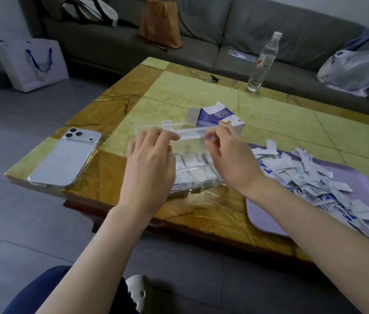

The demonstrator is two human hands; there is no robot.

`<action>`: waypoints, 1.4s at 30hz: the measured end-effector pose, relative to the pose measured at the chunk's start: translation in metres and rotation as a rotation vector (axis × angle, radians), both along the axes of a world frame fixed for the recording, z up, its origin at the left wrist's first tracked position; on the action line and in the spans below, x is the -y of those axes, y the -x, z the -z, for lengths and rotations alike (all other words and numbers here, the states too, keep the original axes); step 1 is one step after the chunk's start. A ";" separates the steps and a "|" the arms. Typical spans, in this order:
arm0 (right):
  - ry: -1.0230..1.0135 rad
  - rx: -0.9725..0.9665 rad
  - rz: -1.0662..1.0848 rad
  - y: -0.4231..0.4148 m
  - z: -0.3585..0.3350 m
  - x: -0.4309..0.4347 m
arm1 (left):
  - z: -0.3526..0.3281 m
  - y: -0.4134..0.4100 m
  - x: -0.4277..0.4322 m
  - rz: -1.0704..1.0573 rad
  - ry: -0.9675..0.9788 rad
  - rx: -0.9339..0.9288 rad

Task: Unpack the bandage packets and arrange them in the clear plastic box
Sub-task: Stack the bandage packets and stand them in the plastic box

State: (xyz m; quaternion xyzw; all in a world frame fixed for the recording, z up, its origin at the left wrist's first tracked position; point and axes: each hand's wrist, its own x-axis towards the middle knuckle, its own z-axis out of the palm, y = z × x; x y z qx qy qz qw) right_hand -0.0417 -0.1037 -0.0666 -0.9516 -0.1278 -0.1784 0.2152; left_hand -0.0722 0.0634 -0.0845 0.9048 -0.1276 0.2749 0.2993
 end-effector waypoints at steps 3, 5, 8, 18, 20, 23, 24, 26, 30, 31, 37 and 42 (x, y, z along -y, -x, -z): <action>-0.048 0.110 0.049 0.015 0.011 0.033 | -0.004 0.003 0.031 0.171 -0.012 0.065; -0.029 0.143 0.102 0.024 0.020 0.058 | -0.001 0.005 0.053 0.275 -0.046 0.047; 0.064 0.089 0.175 0.033 0.038 0.101 | 0.009 0.006 0.083 0.387 -0.196 -0.018; 0.231 -0.448 0.459 0.056 0.069 0.195 | 0.047 0.003 0.150 0.515 -0.570 -0.240; 0.136 -0.443 0.441 0.061 0.072 0.199 | 0.049 -0.002 0.161 0.479 -0.621 -0.274; 0.078 -0.434 0.381 0.064 0.070 0.198 | 0.051 -0.013 0.174 0.399 -0.677 -0.337; 0.072 -0.439 0.358 0.062 0.069 0.195 | 0.053 -0.016 0.176 0.373 -0.693 -0.370; 0.054 -0.445 0.309 0.062 0.067 0.191 | 0.056 -0.019 0.185 0.355 -0.743 -0.416; -0.074 -0.465 0.212 0.062 0.067 0.186 | 0.050 -0.010 0.202 0.458 -0.663 -0.438; -0.130 -0.446 0.201 0.062 0.066 0.188 | 0.047 -0.008 0.205 0.499 -0.590 -0.440; -0.166 -0.246 0.310 0.057 0.062 0.207 | 0.041 -0.011 0.212 0.452 -0.396 -0.343; -0.061 -0.476 0.195 0.059 0.064 0.214 | 0.050 -0.019 0.206 0.330 -0.597 -0.433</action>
